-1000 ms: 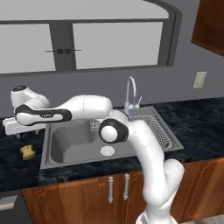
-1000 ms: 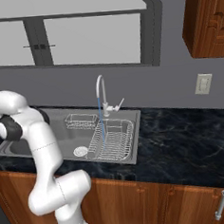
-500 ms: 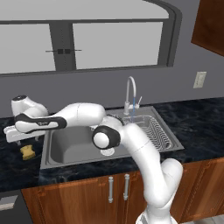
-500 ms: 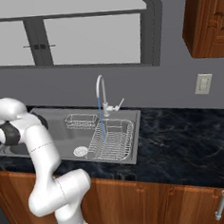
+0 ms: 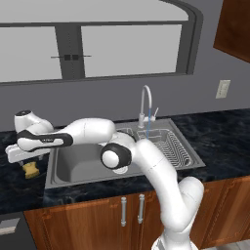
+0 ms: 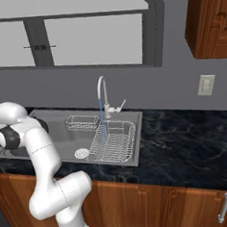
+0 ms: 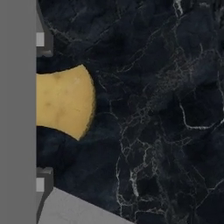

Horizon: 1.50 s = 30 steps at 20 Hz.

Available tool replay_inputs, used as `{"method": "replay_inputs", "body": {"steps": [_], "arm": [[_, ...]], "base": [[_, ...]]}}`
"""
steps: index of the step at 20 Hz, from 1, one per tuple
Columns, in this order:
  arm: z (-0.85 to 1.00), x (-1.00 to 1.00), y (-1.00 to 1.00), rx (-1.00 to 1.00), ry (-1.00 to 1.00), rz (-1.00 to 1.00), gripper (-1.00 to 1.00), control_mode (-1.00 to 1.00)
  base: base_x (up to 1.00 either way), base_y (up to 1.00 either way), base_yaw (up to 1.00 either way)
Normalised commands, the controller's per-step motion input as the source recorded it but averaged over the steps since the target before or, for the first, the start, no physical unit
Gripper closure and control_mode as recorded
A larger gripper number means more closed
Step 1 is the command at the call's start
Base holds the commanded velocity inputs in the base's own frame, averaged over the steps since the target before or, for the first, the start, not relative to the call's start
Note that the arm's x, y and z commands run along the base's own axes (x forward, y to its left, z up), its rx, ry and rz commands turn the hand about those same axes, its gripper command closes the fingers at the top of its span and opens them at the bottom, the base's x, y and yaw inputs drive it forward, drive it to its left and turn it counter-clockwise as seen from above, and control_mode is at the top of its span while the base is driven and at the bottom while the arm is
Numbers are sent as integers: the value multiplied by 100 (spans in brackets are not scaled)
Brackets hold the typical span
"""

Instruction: Soak the sponge with water for a few seconds and then drop it inside the sink.

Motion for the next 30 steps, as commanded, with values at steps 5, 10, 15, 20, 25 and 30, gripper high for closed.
{"method": "replay_inputs", "body": {"steps": [5,10,15,20,25,30], "arm": [[0,-14,3,0,0,8,-100,-100],[-1,-31,0,0,0,3,-100,-100],[-38,0,0,0,-1,0,-100,-100],[-42,1,0,0,-1,0,-100,-100],[-32,0,0,0,0,0,-100,-100],[0,0,0,0,0,0,-100,-100]], "base": [[0,0,0],[0,0,0],[0,0,0],[0,0,0],[0,0,0],[0,0,0]]}}
